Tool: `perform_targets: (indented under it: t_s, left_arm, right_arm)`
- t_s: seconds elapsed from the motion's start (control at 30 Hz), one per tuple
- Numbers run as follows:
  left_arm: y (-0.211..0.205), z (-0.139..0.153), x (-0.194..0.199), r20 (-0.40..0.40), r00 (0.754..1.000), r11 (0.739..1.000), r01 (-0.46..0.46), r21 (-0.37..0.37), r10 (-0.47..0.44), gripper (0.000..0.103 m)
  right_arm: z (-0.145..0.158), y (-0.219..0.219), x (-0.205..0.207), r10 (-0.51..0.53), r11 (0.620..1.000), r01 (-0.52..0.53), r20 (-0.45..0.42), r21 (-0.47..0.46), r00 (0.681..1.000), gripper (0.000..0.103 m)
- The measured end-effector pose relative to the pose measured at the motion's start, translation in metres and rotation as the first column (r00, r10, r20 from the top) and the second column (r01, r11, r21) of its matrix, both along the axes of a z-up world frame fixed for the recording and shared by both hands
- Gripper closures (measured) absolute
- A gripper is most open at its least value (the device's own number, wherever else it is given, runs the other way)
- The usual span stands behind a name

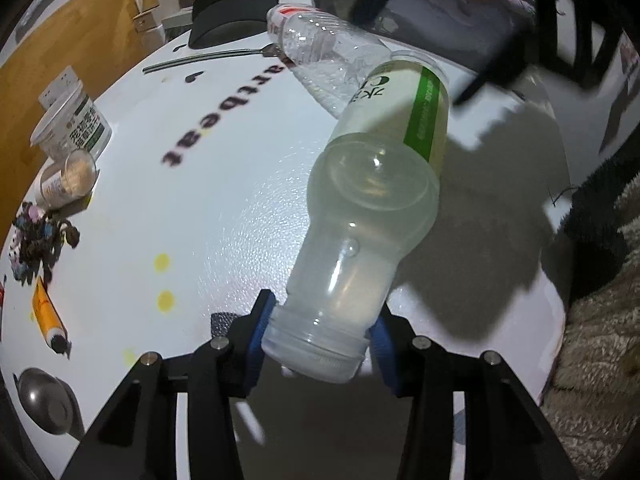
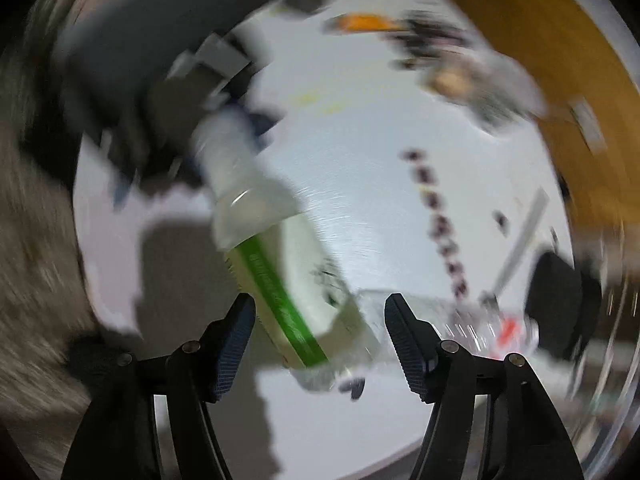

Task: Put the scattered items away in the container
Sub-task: 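Hold the bottle with both grippers and carry it toward the clear container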

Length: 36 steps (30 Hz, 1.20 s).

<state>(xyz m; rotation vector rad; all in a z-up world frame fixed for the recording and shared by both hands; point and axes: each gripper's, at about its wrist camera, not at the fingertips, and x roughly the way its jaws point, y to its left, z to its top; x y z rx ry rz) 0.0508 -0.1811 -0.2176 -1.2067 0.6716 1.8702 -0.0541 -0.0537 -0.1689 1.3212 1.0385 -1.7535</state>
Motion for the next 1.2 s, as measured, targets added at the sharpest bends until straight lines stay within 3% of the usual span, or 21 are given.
perform_targets:
  t_s: [0.03,0.07,0.13,0.17,0.23,0.27,0.33,0.37,0.4,0.43,0.57,0.63,0.67,0.9,1.0,1.07,1.2]
  left_arm:
    - [-0.001,0.0,0.0,0.008,1.0,1.0,-0.014,0.008,0.014,0.057]
    - [-0.001,0.001,0.0,0.013,1.0,1.0,-0.027,0.015,0.027,0.057]
    - [-0.001,0.0,-0.001,0.017,0.999,0.998,-0.05,0.024,0.049,0.057]
    - [-0.001,-0.001,-0.001,0.016,0.998,0.998,-0.058,0.025,0.058,0.057]
    - [0.0,-0.001,0.002,0.014,0.997,0.997,-0.075,0.029,0.075,0.057]
    - [0.0,-0.001,0.004,0.01,0.997,0.996,-0.08,0.028,0.08,0.057]
    - [0.002,-0.001,0.006,0.008,0.996,0.995,-0.091,0.027,0.091,0.057]
    - [0.001,-0.001,0.008,0.009,0.995,0.995,-0.098,0.027,0.098,0.057]
    - [0.001,0.0,0.01,0.007,0.995,0.994,-0.103,0.027,0.103,0.057]
    - [0.001,0.0,0.011,0.004,0.994,0.994,-0.109,0.027,0.109,0.057]
    - [0.001,0.0,0.015,0.001,0.992,0.992,-0.124,0.032,0.124,0.057]
    - [0.001,-0.001,0.016,-0.005,0.992,0.992,-0.125,0.034,0.125,0.057]
    - [0.001,-0.001,0.016,-0.009,0.992,0.992,-0.124,0.034,0.124,0.057]
    - [0.002,-0.001,0.024,-0.059,0.994,0.996,-0.089,0.024,0.09,0.059]
    - [0.004,-0.001,0.025,-0.074,0.994,0.996,-0.083,0.018,0.085,0.059]
    - [0.006,-0.001,0.026,-0.099,0.991,0.996,-0.087,0.009,0.088,0.057]
    - [0.02,0.0,0.029,-0.139,0.988,0.998,-0.065,-0.016,0.062,0.049]
  right_arm:
    - [0.003,-0.02,0.021,-0.088,0.996,0.088,0.003,-0.034,0.996,0.037]
    - [0.018,0.01,0.018,-0.226,0.969,0.228,0.033,-0.092,0.974,0.037]
    - [0.019,0.016,-0.001,-0.438,0.878,0.45,0.103,-0.164,0.893,0.035]
    - [0.022,0.031,0.002,-0.568,0.78,0.591,0.167,-0.204,0.806,0.035]
    - [0.026,0.059,0.026,-0.721,0.568,0.783,0.303,-0.255,0.622,0.035]
    - [0.018,0.08,0.038,-0.769,0.404,0.873,0.415,-0.274,0.486,0.035]
    - [0.0,0.101,0.051,-0.752,0.115,0.962,0.611,-0.247,0.247,0.028]
    - [-0.004,0.109,0.058,-0.737,0.025,0.975,0.655,-0.221,0.167,0.021]
    - [-0.015,0.114,0.066,-0.708,-0.079,0.981,0.703,-0.179,0.071,0.02]
    - [-0.031,0.115,0.072,-0.659,-0.173,0.977,0.751,-0.124,-0.021,0.02]
    - [-0.062,0.114,0.085,-0.501,-0.372,0.927,0.832,0.042,-0.238,0.02]
    - [-0.071,0.109,0.085,-0.473,-0.421,0.903,0.829,0.084,-0.297,0.02]
    - [-0.071,0.107,0.084,-0.481,-0.429,0.899,0.821,0.087,-0.309,0.02]
    - [-0.083,0.086,0.059,-0.565,-0.424,0.898,0.742,0.116,-0.362,0.021]
    - [-0.083,0.083,0.055,-0.589,-0.42,0.901,0.724,0.106,-0.36,0.022]
    - [-0.082,0.08,0.053,-0.618,-0.395,0.913,0.704,0.106,-0.349,0.032]
    - [-0.083,0.081,0.056,-0.619,-0.383,0.92,0.717,0.082,-0.321,0.033]
